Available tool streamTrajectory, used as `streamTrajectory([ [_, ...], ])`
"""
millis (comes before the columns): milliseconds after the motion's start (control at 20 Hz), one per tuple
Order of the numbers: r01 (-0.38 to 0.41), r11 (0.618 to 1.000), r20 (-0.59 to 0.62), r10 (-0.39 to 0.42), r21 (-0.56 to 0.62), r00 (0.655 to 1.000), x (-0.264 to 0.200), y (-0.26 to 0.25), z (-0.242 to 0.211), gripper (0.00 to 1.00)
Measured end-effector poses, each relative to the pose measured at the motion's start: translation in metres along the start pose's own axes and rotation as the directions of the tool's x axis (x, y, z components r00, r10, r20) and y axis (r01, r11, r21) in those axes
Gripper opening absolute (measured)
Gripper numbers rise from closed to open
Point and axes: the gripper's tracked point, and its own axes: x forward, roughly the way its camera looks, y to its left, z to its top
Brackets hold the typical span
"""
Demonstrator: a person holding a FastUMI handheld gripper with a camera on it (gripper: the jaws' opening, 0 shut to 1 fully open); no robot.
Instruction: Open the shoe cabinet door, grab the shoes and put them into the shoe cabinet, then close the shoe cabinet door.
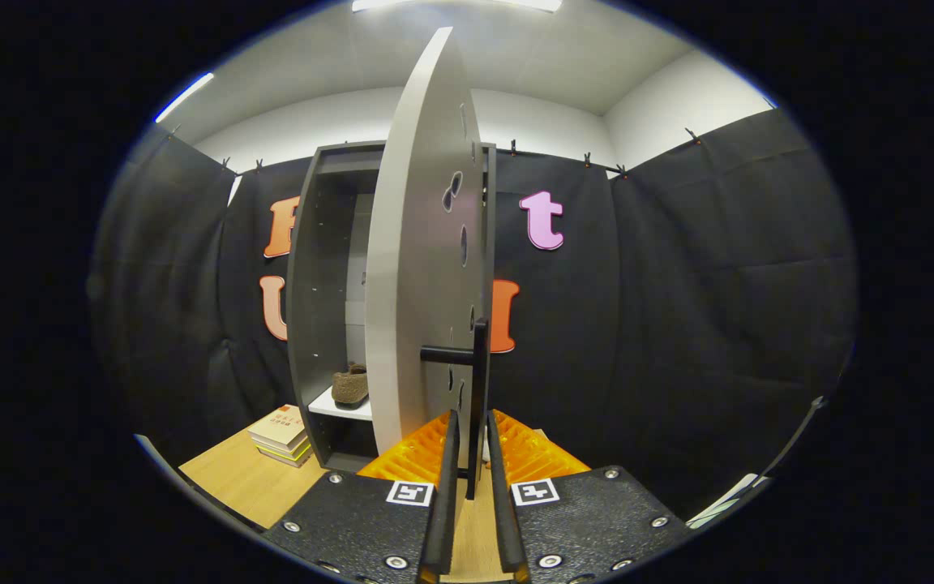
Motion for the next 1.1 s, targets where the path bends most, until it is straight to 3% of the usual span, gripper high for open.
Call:
streamTrajectory([
  [250,0.145,0.989,0.032,-0.145,-0.01,0.989,-0.02,-0.014,0.013,0.31],
  [450,0.288,0.955,0.047,-0.285,-0.071,0.957,-0.036,-0.015,0.023,0.34],
  [650,0.343,0.935,0.051,-0.339,-0.095,0.939,-0.056,0.018,0.026,0.42],
  [900,0.287,0.951,-0.017,-0.291,-0.116,0.956,-0.068,0.086,-0.002,0.44],
  [1100,0.198,0.976,-0.092,-0.206,-0.087,0.974,-0.054,0.135,-0.03,0.46],
])
